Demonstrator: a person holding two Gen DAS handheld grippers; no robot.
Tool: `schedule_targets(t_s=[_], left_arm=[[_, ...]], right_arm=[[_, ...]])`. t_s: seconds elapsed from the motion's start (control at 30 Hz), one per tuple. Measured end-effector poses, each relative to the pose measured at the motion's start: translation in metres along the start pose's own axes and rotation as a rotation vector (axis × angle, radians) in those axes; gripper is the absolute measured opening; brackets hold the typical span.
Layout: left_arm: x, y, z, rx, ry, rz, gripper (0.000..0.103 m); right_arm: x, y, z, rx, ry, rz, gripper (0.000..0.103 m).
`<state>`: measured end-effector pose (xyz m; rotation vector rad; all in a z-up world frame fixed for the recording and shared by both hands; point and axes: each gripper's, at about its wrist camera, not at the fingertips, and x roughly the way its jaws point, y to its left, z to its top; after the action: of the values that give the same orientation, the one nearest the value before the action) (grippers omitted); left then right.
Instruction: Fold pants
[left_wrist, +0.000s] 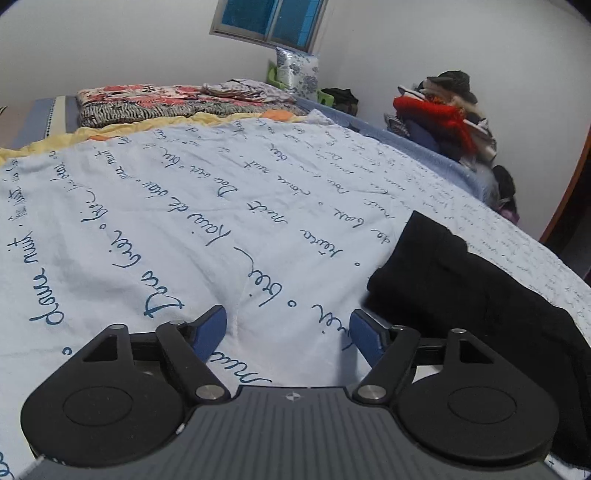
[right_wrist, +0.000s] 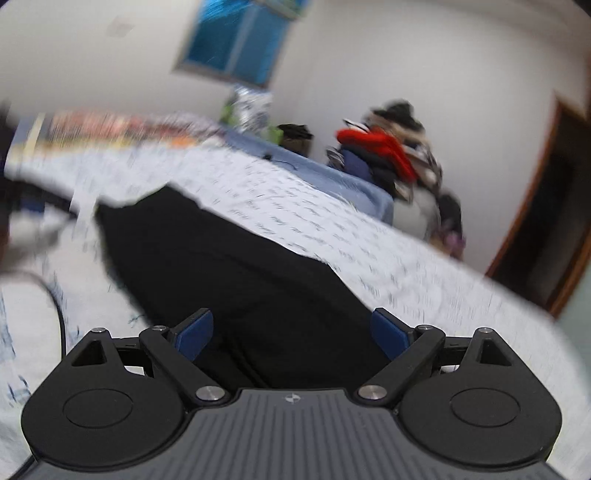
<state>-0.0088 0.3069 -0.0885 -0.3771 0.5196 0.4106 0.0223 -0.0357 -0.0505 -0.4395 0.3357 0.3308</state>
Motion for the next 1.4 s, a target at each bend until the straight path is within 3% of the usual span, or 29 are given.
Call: schedule_targets(t_s=[0.17,0.27,0.4,0.43,0.47,0.53,0.57,0.77,0.83,0.9,0.97,1.07,1.13,1.2,1.3,1.4], left_arm=[[-0.005,0.011,0.002,-0.06,-0.013,-0.055,0.081],[-0.008,0.014,0.003,-0.077,-0.017,-0.07,0.082],[-0.004,0.016,0.004,-0.088,-0.016,-0.087,0.084],[-0.004,0.015,0.004,-0.088,-0.016,-0.088,0.084],[-0.004,0.015,0.004,-0.087,-0.015,-0.089,0.084],[-0.004,0.016,0.004,-0.091,-0.016,-0.094,0.084],[-0.004,0.017,0.004,-0.095,-0.017,-0.097,0.084],[-0.002,0.016,0.004,-0.092,-0.016,-0.097,0.085],[-0.002,0.015,0.004,-0.086,-0.015,-0.094,0.085],[-0.001,0.015,0.004,-0.087,-0.015,-0.094,0.086],[-0.001,0.015,0.004,-0.086,-0.015,-0.094,0.086],[-0.001,0.015,0.004,-0.085,-0.015,-0.094,0.086],[-0.001,0.015,0.004,-0.086,-0.015,-0.095,0.086],[-0.001,0.015,0.004,-0.087,-0.015,-0.096,0.086],[0.0,0.014,0.004,-0.087,-0.015,-0.098,0.087],[0.0,0.014,0.004,-0.088,-0.016,-0.098,0.087]], right_arm=[[-0.008,0.027,-0.006,-0.052,0.025,0.055,0.093],[-0.009,0.015,-0.016,-0.005,0.078,0.017,0.093],[-0.013,-0.041,-0.036,0.269,0.097,0.027,0.093],[-0.011,-0.058,-0.043,0.362,0.108,0.048,0.099],[-0.005,-0.073,-0.051,0.452,0.144,0.069,0.103],[0.02,-0.101,-0.076,0.656,0.329,0.084,0.103],[0.024,-0.109,-0.083,0.718,0.355,0.088,0.103],[0.004,-0.128,-0.032,0.797,0.085,0.243,0.103],[0.027,-0.136,-0.013,0.838,0.074,0.309,0.103],[0.064,-0.144,-0.005,0.9,0.122,0.391,0.103],[0.098,-0.147,-0.004,0.943,0.175,0.407,0.103],[0.135,-0.134,-0.006,0.89,0.268,0.382,0.103],[0.156,-0.125,-0.019,0.835,0.377,0.348,0.103],[0.145,-0.119,-0.03,0.794,0.302,0.343,0.103],[0.134,-0.105,-0.02,0.739,0.313,0.272,0.103],[0.112,-0.064,0.007,0.53,0.208,0.298,0.103]])
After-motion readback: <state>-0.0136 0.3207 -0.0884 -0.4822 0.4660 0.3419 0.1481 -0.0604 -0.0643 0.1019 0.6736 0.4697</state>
